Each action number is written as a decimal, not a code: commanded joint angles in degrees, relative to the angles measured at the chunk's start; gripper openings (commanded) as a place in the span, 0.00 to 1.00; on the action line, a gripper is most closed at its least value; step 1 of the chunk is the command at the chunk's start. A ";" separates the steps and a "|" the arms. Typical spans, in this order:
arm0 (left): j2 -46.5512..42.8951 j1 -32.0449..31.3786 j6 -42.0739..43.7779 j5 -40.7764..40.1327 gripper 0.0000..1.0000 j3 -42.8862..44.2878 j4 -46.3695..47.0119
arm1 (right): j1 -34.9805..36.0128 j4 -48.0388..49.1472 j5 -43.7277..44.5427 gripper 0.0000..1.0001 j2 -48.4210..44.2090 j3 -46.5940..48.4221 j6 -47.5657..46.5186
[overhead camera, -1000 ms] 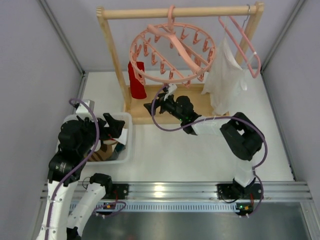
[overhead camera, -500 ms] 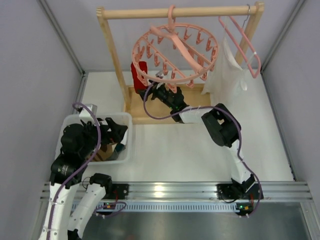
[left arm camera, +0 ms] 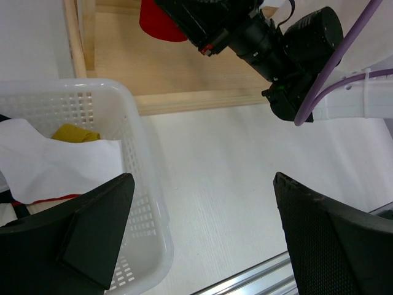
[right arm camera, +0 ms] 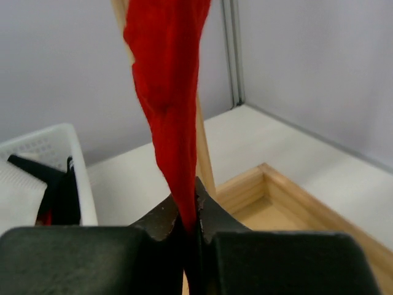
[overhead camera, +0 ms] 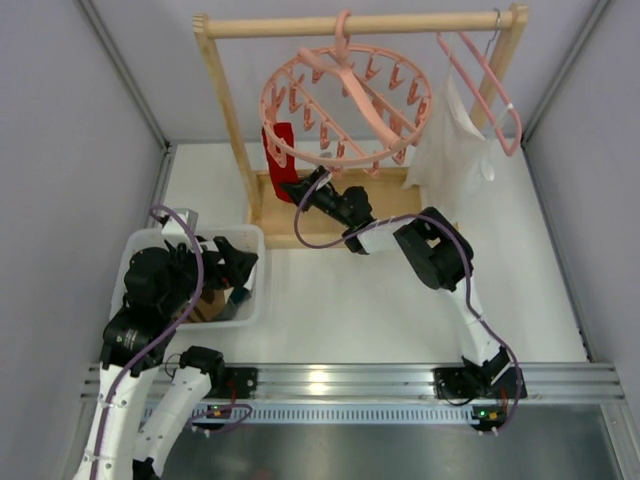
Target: Remove the socks clipped to the hanger
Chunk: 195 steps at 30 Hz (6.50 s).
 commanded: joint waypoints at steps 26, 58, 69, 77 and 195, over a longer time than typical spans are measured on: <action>10.01 -0.10 -15.63 21.17 0.99 4.71 30.48 | -0.52 21.62 -8.34 0.00 -50.51 -59.85 12.97; 28.55 -34.29 -3.34 -10.10 0.95 13.41 46.06 | 1.23 -11.61 -2.44 0.00 -82.96 -66.37 8.05; 32.42 -34.12 -1.13 -16.60 0.88 15.69 46.06 | 1.59 -14.86 -2.97 0.00 -86.56 -66.29 7.96; 35.41 -33.94 -1.57 -17.22 0.80 16.57 46.24 | 1.94 -15.56 -2.88 0.00 -87.79 -66.28 8.13; 2.19 -31.39 -7.36 -85.42 0.98 20.53 -13.70 | 30.15 -38.60 -3.32 0.00 -13.47 11.92 8.04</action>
